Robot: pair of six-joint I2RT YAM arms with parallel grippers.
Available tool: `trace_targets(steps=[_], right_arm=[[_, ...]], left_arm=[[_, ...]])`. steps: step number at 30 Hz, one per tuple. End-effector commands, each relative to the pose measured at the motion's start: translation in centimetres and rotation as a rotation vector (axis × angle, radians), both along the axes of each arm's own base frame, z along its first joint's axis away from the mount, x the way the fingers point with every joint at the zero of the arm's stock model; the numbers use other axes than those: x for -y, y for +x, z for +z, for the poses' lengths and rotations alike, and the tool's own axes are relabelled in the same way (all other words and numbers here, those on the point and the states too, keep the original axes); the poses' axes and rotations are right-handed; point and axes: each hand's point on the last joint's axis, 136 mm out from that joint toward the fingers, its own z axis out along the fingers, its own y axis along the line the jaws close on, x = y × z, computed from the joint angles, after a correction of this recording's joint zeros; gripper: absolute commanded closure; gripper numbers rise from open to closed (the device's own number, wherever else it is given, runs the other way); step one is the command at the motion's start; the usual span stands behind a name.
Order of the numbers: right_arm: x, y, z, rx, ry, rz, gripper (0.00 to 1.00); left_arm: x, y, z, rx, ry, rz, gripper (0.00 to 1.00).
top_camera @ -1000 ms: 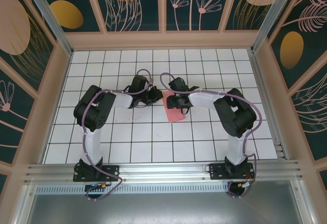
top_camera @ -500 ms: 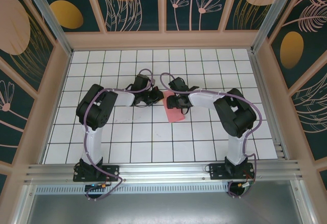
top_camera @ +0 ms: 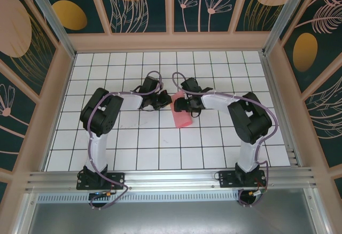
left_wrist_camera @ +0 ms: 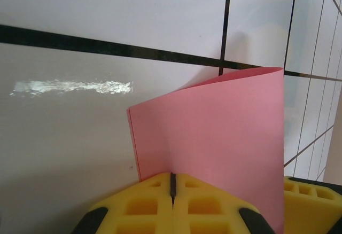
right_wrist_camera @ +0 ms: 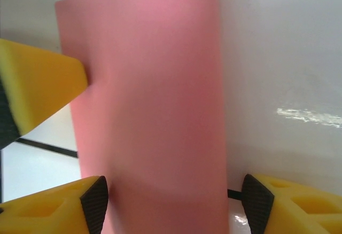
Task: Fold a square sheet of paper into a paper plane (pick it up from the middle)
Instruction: Hold the square sheet of paper at the center of the table.
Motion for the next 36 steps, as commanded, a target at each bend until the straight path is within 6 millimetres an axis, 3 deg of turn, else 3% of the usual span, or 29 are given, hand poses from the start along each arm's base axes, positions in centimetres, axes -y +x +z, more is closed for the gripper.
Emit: trace_targets(steps=[1, 3, 10, 19, 20, 36], right_arm=[[-1.6, -1.5, 1.8, -0.056, 0.143, 0.053, 0.28], [-1.4, -1.8, 2.1, -0.074, 0.154, 0.07, 0.28], [0.5, -2.6, -0.2, -0.137, 0.075, 0.074, 0.31], [0.8, -3.6, -1.8, -0.182, 0.061, 0.092, 0.47], [1.8, -2.9, -2.1, -0.186, 0.056, 0.063, 0.47], [4.4, -3.7, -6.0, -0.239, -0.063, 0.001, 0.53]], left_arm=[[-3.6, -2.5, -6.1, -0.135, 0.2, 0.039, 1.0], [-3.7, -2.5, -6.3, -0.136, 0.208, 0.04, 1.0], [-3.8, -2.4, -6.3, -0.133, 0.214, 0.042, 1.0], [-3.8, -2.5, -6.4, -0.136, 0.218, 0.039, 1.0], [-3.8, -2.5, -6.5, -0.136, 0.219, 0.038, 1.0], [-3.7, -2.2, -6.0, -0.122, 0.223, 0.031, 1.0]])
